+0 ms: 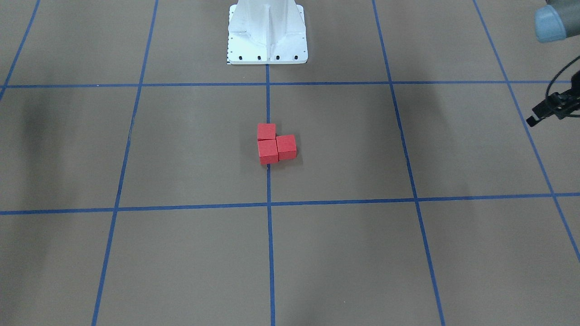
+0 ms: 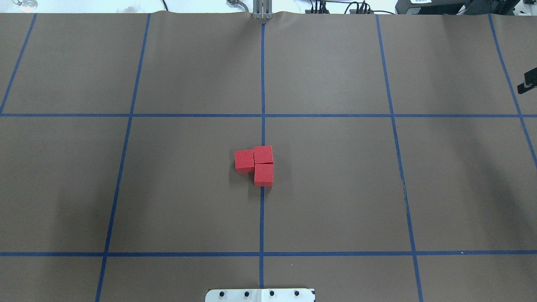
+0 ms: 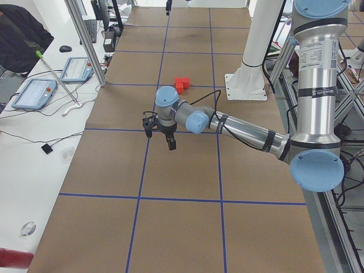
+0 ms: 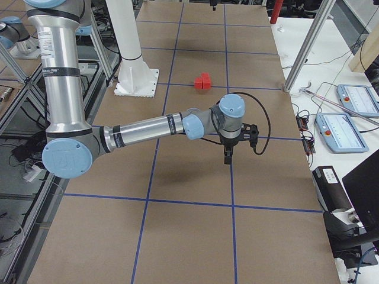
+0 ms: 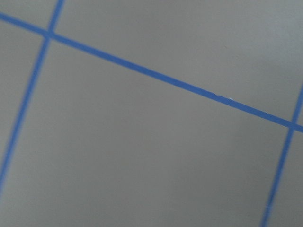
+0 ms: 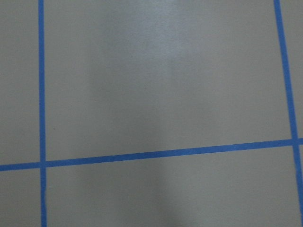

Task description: Form red blocks into L shape at center

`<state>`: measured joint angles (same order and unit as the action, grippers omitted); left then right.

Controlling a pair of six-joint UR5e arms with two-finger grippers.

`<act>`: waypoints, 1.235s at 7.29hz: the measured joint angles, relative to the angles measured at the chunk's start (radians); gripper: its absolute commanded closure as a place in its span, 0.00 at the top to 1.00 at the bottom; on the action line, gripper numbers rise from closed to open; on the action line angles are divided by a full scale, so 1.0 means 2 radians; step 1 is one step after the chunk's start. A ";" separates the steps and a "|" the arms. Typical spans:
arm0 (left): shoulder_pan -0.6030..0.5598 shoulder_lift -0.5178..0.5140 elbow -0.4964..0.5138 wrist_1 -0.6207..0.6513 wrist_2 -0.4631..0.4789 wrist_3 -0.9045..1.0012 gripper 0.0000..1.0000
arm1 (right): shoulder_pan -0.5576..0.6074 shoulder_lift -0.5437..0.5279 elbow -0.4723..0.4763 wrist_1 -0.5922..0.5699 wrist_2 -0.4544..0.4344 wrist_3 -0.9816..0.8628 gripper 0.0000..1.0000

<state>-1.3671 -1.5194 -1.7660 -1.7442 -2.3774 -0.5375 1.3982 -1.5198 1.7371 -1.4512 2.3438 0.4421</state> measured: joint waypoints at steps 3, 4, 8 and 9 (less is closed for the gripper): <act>-0.047 -0.021 0.060 0.000 -0.003 0.126 1.00 | 0.038 -0.016 -0.029 0.002 0.026 -0.091 1.00; -0.049 -0.025 0.061 0.000 -0.003 0.136 1.00 | 0.040 -0.016 -0.034 0.004 0.026 -0.099 1.00; -0.050 -0.032 0.050 0.000 -0.002 0.137 1.00 | 0.038 -0.002 -0.069 0.005 0.026 -0.107 1.00; -0.050 -0.032 0.049 -0.001 -0.003 0.137 1.00 | 0.036 0.009 -0.077 0.005 0.025 -0.106 1.00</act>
<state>-1.4678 -1.5836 -1.6677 -1.7453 -2.3835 -0.2637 1.4695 -1.5010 1.5825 -1.4410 2.3934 0.2299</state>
